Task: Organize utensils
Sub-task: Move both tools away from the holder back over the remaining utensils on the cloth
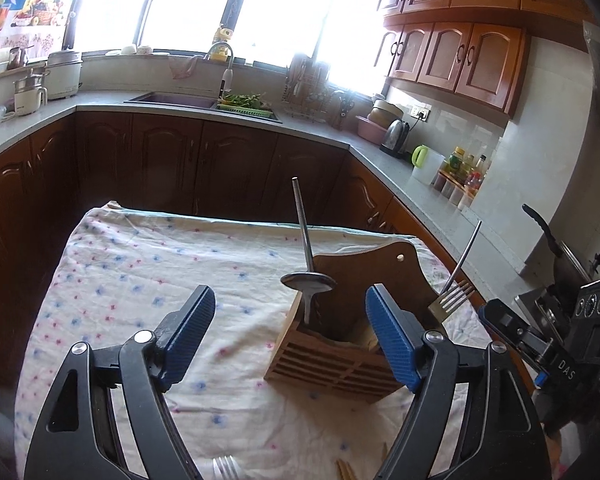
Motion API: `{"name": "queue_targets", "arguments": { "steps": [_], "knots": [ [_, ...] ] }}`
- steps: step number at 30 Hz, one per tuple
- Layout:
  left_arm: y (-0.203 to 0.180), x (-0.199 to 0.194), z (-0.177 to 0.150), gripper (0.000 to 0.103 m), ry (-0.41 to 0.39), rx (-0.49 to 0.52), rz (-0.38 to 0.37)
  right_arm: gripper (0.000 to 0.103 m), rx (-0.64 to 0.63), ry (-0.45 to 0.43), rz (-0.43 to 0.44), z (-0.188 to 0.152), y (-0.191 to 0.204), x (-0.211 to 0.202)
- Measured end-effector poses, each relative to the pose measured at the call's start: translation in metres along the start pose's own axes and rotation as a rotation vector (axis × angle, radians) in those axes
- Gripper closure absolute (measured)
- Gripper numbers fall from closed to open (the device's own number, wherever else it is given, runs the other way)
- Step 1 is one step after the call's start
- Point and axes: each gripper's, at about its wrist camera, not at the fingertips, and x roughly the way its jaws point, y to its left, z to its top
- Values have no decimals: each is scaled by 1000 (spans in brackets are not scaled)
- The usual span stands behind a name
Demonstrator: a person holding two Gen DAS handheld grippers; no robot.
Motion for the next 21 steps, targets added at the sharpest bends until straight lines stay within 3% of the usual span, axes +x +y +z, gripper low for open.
{"name": "queue_targets", "arguments": {
  "steps": [2, 5, 8, 21],
  "knots": [
    [6, -8, -8, 20, 8, -24, 14, 37, 15, -6, -4, -1, -2, -8],
    [13, -19, -22, 19, 39, -50, 33, 32, 32, 3, -6, -6, -3, -18],
    [18, -31, -39, 18, 60, -66, 48, 20, 48, 4, -6, -14, -5, -32],
    [14, -72, -114, 18, 178, -78, 74, 7, 67, 64, -85, -60, -9, -101]
  ]
}}
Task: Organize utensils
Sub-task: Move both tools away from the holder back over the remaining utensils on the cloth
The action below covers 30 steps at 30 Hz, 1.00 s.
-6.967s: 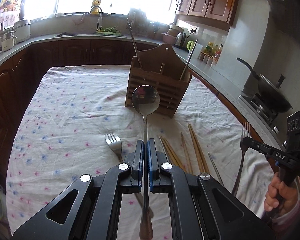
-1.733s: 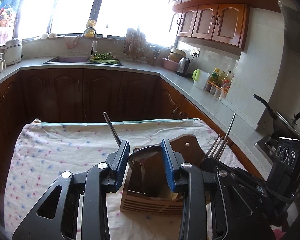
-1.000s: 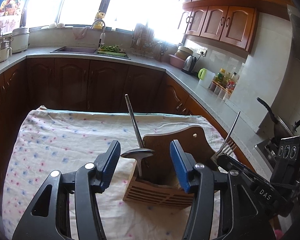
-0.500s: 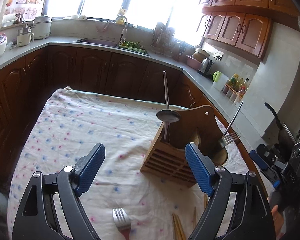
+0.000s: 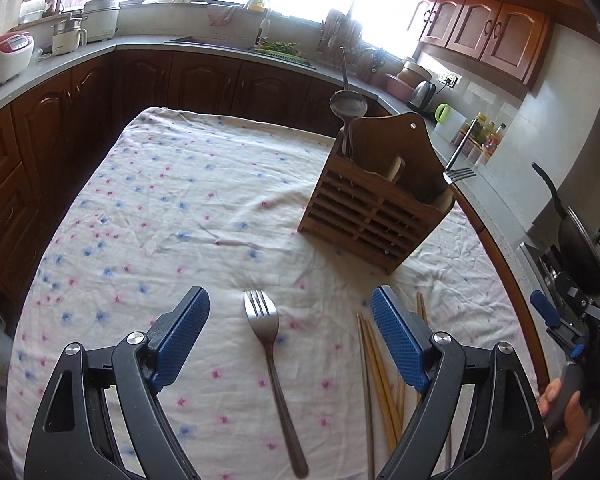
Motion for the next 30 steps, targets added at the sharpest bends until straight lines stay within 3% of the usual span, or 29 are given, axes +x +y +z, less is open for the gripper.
{"name": "queue_targets", "arguments": {
  "steps": [14, 26, 30],
  "knots": [
    [-23, -11, -56, 16, 63, 78, 30, 1, -68, 83, -191, -55, -2, -31],
    [-38, 4, -68, 16, 118, 127, 38, 3, -57, 96, -197, -63, -9, -32],
    [-44, 16, -68, 16, 150, 144, 35, 16, -51, 121, -189, -64, -10, -24]
  ]
}}
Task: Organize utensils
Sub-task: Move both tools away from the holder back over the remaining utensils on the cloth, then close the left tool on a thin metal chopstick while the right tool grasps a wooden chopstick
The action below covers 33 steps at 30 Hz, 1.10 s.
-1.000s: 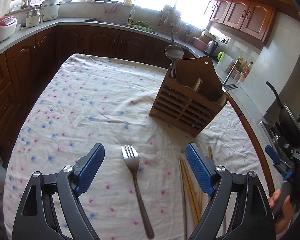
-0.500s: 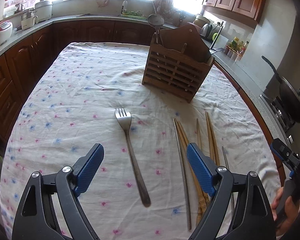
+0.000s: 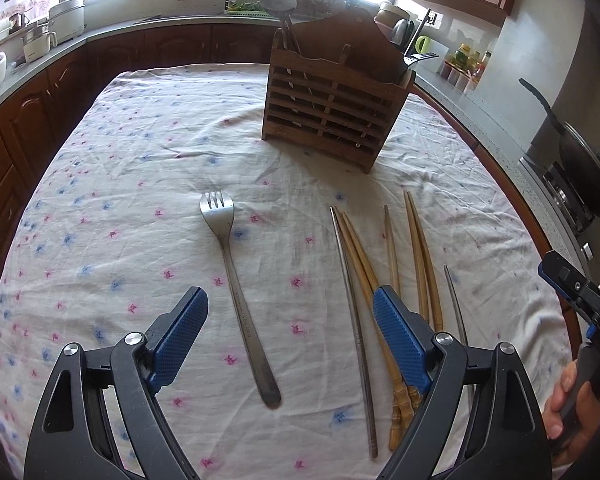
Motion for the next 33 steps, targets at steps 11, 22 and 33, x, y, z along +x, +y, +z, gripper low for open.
{"name": "queue_targets", "arguments": {
  "steps": [11, 22, 33],
  "knots": [
    [-18, 36, 8, 33, 83, 79, 5, 59, 17, 92, 31, 2, -1, 29],
    [-33, 73, 20, 53, 139, 149, 15, 69, -4, 199, 32, 13, 2, 86],
    [-29, 78, 25, 74, 109, 247, 33, 86, -138, 281, -58, 23, 21, 135]
  ]
}}
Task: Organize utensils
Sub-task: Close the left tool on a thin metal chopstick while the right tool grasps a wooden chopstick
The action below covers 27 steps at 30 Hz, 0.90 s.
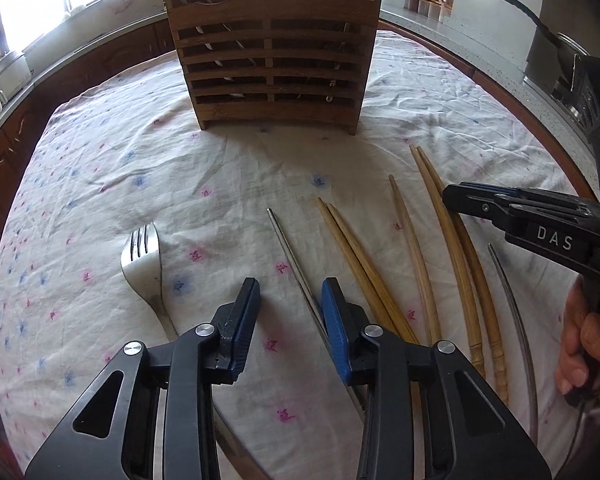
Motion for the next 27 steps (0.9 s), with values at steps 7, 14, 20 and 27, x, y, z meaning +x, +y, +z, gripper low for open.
{"name": "queue_targets", "arguments": {
  "steps": [7, 14, 20, 27],
  "knots": [
    [15, 8, 18, 70, 37, -84, -67, 89, -14, 26, -35, 15, -4, 8],
    [-6, 19, 30, 75, 14, -20, 11, 88, -19, 20, -41, 28, -2, 22],
    [-15, 20, 31, 98, -5, 12, 2, 94, -4, 7, -38, 26, -4, 20],
    [3, -6, 22, 99, -40, -68, -87, 97, 65, -44, 79, 20, -7, -14]
  ]
}}
